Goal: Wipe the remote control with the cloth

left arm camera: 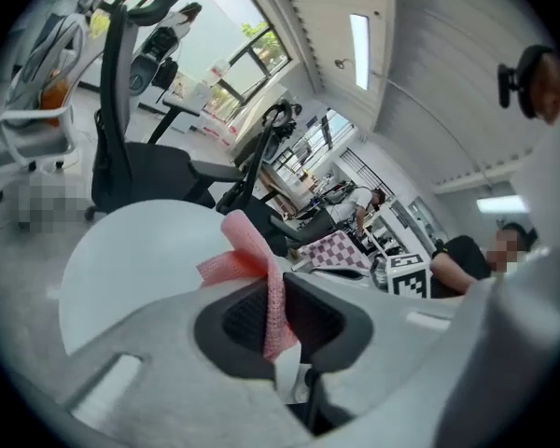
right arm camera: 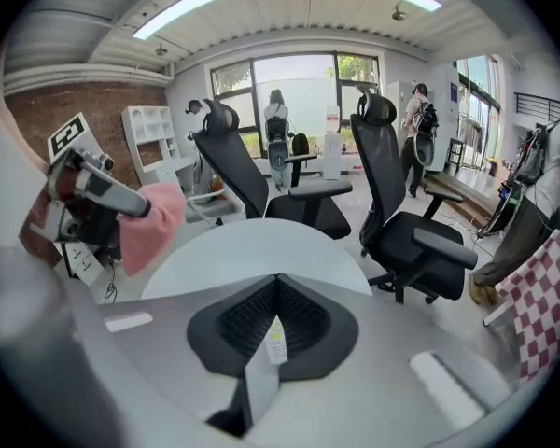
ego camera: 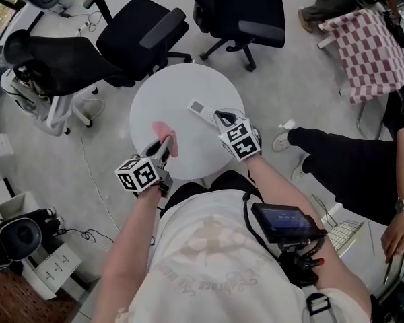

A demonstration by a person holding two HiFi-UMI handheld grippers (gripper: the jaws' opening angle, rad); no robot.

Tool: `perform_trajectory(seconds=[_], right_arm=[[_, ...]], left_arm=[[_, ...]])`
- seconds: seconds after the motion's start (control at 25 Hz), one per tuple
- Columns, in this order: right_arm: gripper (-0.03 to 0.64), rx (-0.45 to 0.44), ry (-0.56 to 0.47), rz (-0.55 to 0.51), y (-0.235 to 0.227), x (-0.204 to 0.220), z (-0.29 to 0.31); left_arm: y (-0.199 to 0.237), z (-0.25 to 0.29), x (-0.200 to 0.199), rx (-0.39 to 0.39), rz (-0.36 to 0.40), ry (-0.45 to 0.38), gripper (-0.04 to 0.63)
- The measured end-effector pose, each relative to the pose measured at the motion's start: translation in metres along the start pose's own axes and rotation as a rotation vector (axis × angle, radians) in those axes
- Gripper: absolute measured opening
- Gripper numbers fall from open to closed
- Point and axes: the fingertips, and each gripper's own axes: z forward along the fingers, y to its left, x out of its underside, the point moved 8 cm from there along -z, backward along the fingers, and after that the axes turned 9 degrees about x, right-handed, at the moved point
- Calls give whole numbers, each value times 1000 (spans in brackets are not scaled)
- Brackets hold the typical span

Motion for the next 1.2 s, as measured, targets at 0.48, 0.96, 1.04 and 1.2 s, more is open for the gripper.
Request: perform_trajectory(seconds=[0.48, 0.96, 1.04, 1.2], right_arm=[[5, -28, -295, 113, 19, -40, -112], [5, -12, -328, 115, 35, -32, -144], [5, -12, -331, 109, 35, -31, -146], [5, -13, -330, 102, 37, -30, -148]], left_arm=[[-52, -32, -24, 45, 347, -63, 28], [-73, -43, -13, 80, 420, -50, 28], [-75, -43, -12, 79, 427, -48, 28], [-76, -45, -10, 78, 431, -47, 28]])
